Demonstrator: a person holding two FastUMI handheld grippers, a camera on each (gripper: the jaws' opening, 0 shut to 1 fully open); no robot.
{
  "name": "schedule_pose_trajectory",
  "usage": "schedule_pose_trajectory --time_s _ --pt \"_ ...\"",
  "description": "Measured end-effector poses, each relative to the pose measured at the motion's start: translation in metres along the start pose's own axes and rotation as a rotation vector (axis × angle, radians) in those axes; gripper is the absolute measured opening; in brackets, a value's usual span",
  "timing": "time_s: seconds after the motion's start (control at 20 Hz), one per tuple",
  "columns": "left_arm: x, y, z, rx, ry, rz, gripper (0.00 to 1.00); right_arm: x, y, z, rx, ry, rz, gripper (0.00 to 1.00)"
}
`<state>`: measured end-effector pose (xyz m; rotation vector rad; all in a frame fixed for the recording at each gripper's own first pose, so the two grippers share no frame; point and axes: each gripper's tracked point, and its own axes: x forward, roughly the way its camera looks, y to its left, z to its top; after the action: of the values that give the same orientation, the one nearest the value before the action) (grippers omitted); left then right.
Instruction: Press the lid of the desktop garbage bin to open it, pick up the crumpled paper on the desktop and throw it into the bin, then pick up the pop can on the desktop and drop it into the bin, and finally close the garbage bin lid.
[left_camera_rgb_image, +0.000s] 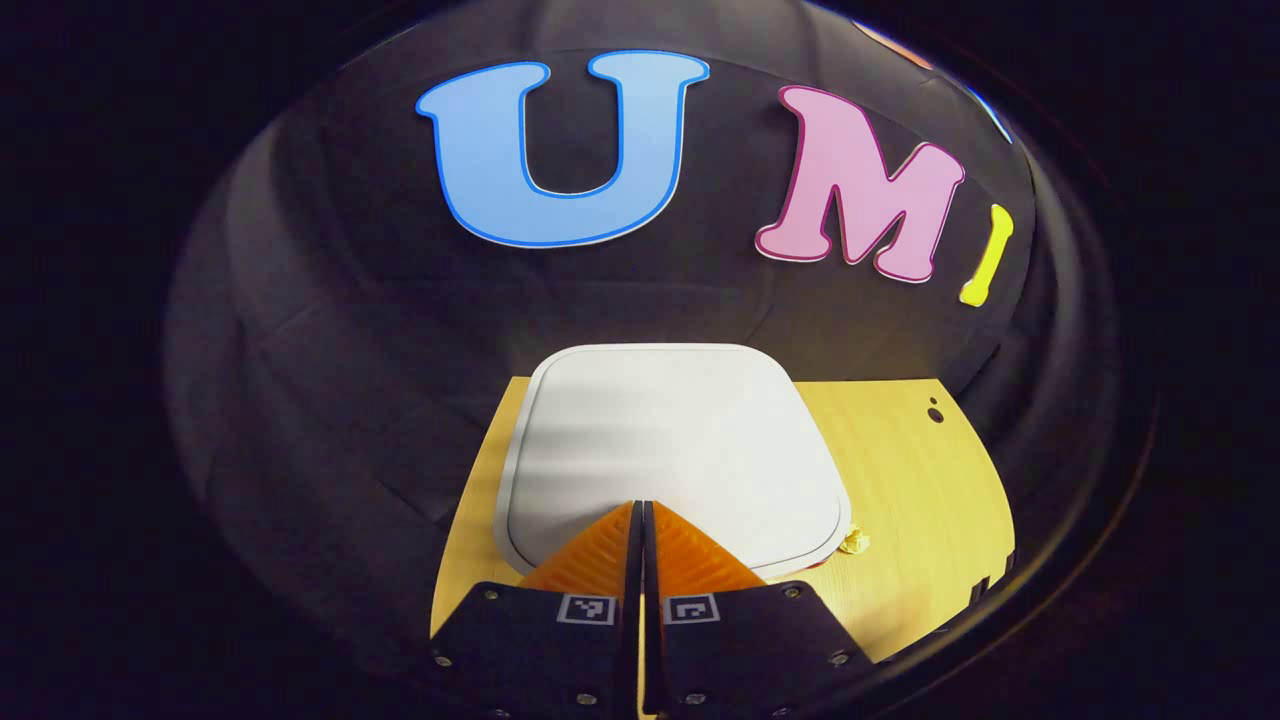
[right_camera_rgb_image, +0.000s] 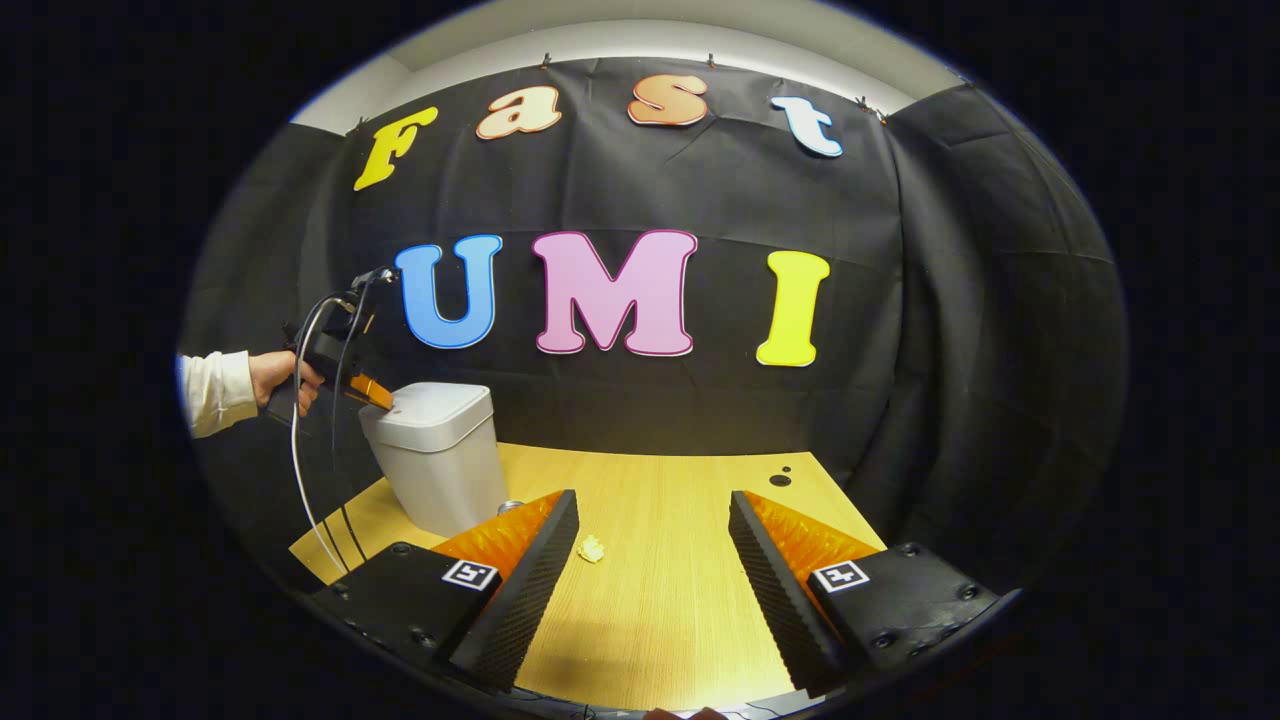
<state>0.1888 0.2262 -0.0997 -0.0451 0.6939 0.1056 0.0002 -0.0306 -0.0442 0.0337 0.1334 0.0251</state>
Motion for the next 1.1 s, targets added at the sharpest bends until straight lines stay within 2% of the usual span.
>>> schedule_pose_trajectory --time_s 0.15,0.3,0.4,0.5,0.7,0.8,0.9,0.95,1.05,1.1 --pt "-0.002 0.000 0.004 0.031 -0.015 0.007 0.03 0.000 -0.001 0.007 0.000 -0.016 -0.002 0.98" --pt "-0.002 0.007 0.007 0.100 -0.028 0.074 0.03 0.001 -0.007 0.010 0.005 -0.017 -0.010 0.98" --pt "-0.005 0.006 0.011 0.105 -0.034 0.081 0.03 -0.001 -0.010 0.013 0.010 -0.023 -0.018 0.98" --pt "-0.009 0.006 0.021 0.101 -0.079 0.085 0.03 -0.002 -0.013 0.015 0.000 -0.027 -0.029 0.98" --pt "-0.033 0.004 0.048 0.171 -0.204 0.093 0.03 -0.006 -0.014 0.013 -0.022 -0.015 -0.036 0.98" --pt "-0.049 -0.002 0.060 0.152 -0.254 0.075 0.03 -0.007 -0.013 0.012 -0.025 -0.009 -0.036 0.98" --pt "-0.063 -0.007 0.070 0.150 -0.319 0.065 0.10 -0.007 -0.006 0.014 -0.032 -0.009 -0.027 0.98" --pt "-0.068 -0.008 0.073 0.156 -0.342 0.069 0.25 -0.008 -0.003 0.016 -0.042 -0.011 -0.021 0.98" --pt "-0.085 -0.013 0.078 0.157 -0.396 0.062 0.99 -0.006 0.005 0.016 -0.059 -0.013 -0.007 0.98" --pt "-0.094 -0.015 0.081 0.156 -0.421 0.057 0.99 -0.005 0.009 0.017 -0.064 -0.014 0.002 0.98"
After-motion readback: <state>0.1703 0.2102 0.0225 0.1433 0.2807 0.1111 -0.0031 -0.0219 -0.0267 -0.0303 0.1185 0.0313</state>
